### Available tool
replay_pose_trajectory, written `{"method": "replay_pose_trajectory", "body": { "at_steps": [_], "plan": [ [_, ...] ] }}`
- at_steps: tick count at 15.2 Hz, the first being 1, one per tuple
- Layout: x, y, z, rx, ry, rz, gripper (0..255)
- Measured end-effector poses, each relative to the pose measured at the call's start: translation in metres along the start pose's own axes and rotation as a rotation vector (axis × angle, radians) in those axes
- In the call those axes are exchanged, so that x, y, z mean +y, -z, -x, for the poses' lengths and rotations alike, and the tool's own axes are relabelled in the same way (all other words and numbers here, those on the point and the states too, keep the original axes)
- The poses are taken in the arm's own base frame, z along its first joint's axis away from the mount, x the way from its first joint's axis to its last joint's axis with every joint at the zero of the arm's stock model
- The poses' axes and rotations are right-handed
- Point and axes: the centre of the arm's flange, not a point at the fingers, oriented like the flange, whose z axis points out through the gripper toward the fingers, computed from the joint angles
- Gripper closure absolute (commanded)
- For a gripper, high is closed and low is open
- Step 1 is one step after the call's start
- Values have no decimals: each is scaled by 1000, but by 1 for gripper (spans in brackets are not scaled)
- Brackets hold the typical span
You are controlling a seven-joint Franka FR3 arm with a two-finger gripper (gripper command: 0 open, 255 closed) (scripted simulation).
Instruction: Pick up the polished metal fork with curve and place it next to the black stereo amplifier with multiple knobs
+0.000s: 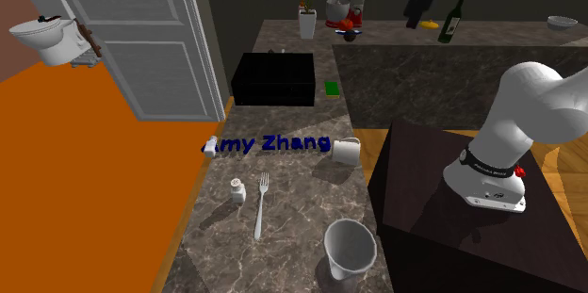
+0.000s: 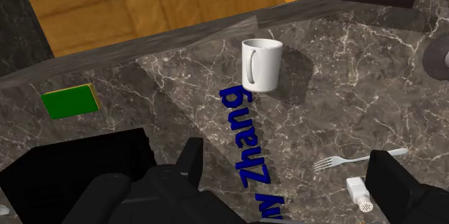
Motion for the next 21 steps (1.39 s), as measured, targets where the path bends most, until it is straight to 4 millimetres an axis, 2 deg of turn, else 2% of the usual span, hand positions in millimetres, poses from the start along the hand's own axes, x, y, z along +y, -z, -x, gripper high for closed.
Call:
{"method": "replay_pose_trajectory", "body": {
  "at_steps": [2,6,7,13,21],
  "plan": [
    [-4,-5,0,0,-11,1,0],
    [-33,-38,-9,-2,-101,8,0],
    [-41,-52,-13,-4,-127,10,0],
    [-91,-112,-33,-5,-284,23,0],
    [-144,-193,-71,-7,-494,41,0]
  ]
}}
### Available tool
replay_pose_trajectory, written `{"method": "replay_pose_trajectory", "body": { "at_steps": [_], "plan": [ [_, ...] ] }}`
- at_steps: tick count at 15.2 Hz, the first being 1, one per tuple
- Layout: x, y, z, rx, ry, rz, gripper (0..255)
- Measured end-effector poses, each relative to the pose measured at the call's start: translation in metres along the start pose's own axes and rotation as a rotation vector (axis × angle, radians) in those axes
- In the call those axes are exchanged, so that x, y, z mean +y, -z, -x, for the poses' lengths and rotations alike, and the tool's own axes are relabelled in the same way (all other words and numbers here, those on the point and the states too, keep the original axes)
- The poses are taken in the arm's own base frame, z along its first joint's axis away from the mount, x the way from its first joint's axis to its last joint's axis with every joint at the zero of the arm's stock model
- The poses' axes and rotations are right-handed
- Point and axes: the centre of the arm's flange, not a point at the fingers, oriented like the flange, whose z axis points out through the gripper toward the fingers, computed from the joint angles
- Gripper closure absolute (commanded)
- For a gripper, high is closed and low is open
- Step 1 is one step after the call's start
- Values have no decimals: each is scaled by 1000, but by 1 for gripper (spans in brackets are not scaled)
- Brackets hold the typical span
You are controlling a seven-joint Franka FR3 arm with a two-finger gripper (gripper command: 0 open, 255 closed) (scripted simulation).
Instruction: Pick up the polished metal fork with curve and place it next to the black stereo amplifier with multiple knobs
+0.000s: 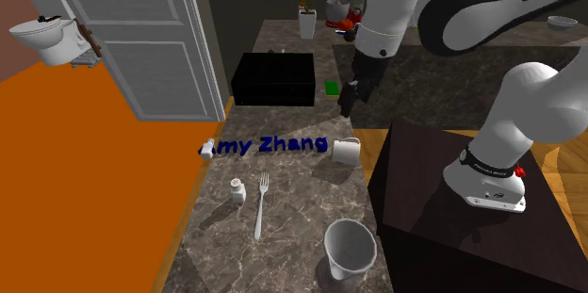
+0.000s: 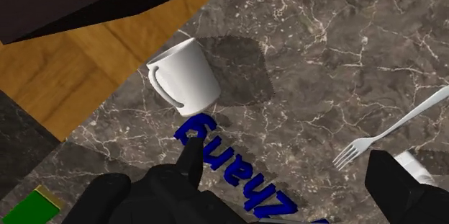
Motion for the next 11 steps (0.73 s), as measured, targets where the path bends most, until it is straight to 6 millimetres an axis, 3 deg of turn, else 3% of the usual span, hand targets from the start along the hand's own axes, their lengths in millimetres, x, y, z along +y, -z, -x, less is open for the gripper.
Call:
{"method": "replay_pose_trajectory", "body": {
  "at_steps": [11],
  "plan": [
    [-92,-113,-32,-3,-287,21,0]
  ]
}}
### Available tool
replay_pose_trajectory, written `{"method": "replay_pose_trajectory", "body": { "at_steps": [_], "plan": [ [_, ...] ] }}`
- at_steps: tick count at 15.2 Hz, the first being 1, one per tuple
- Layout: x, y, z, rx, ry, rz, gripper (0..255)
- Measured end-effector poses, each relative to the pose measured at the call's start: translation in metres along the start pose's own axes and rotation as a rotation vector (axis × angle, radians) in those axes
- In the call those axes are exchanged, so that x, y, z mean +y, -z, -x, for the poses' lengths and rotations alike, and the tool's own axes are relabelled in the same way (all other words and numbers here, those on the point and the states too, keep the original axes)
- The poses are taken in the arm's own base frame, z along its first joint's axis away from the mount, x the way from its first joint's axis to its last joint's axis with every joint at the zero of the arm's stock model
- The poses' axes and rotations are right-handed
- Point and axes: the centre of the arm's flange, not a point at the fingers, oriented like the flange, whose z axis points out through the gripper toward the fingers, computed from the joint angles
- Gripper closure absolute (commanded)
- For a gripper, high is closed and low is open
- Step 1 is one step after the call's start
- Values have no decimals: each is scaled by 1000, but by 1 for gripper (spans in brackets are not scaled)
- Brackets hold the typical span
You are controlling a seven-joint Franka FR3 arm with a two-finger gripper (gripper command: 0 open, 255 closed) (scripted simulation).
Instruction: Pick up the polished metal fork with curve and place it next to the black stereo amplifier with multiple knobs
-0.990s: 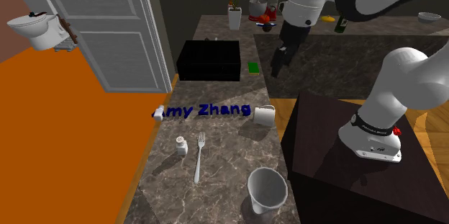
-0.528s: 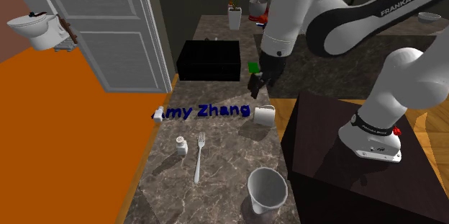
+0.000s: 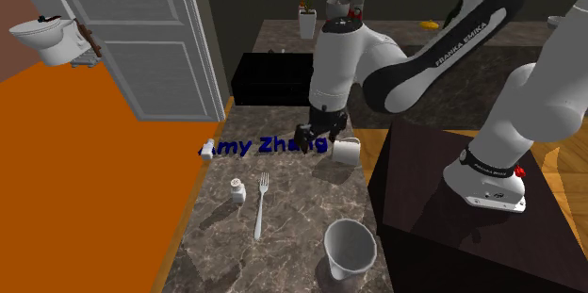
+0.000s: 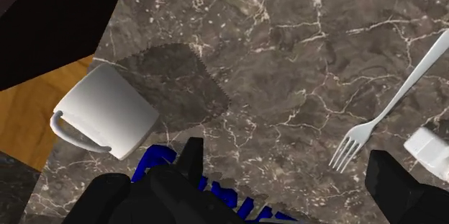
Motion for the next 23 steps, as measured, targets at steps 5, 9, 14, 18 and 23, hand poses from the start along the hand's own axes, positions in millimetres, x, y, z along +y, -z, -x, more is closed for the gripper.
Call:
{"method": "replay_pose_trajectory", "body": {
  "at_steps": [5,9,14,18,23],
  "plan": [
    [-44,-53,-16,-3,-133,8,0],
    [-74,-92,-28,-4,-239,16,0],
    [-113,-138,-45,-5,-371,26,0],
    [-138,-183,-68,-6,-477,34,0],
    [-152,-218,-79,-6,-535,40,0]
  ]
}}
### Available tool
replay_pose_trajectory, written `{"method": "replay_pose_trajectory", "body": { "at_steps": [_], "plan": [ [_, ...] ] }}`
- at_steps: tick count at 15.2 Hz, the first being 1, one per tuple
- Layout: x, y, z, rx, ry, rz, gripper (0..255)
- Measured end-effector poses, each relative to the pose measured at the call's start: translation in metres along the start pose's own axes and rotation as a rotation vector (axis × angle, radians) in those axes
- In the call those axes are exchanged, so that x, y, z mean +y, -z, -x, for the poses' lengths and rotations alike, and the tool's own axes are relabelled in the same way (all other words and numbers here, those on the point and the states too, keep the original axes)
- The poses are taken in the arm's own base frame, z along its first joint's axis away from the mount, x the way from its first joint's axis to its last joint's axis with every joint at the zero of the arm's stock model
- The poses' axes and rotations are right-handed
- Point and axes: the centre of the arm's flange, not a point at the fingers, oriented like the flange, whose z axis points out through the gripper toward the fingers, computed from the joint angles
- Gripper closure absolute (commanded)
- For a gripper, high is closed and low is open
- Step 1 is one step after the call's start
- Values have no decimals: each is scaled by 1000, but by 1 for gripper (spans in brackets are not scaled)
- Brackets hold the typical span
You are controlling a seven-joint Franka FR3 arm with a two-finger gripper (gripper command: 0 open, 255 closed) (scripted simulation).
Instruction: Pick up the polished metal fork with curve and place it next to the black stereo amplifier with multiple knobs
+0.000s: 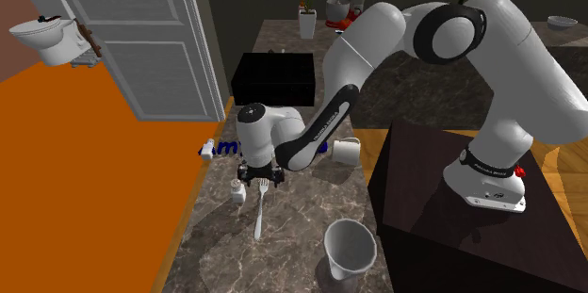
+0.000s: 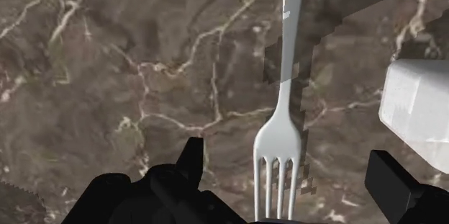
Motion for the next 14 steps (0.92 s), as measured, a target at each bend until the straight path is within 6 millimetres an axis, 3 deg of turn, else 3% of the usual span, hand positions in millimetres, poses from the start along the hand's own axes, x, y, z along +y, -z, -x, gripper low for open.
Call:
{"method": "replay_pose_trajectory", "body": {
  "at_steps": [4,11,12,14],
  "plan": [
    [1,-23,-1,0,-3,-2,0],
    [-1,-30,-1,0,-2,0,0],
    [-1,-30,-1,0,-2,0,255],
    [-1,-28,0,3,-1,8,255]
  ]
}}
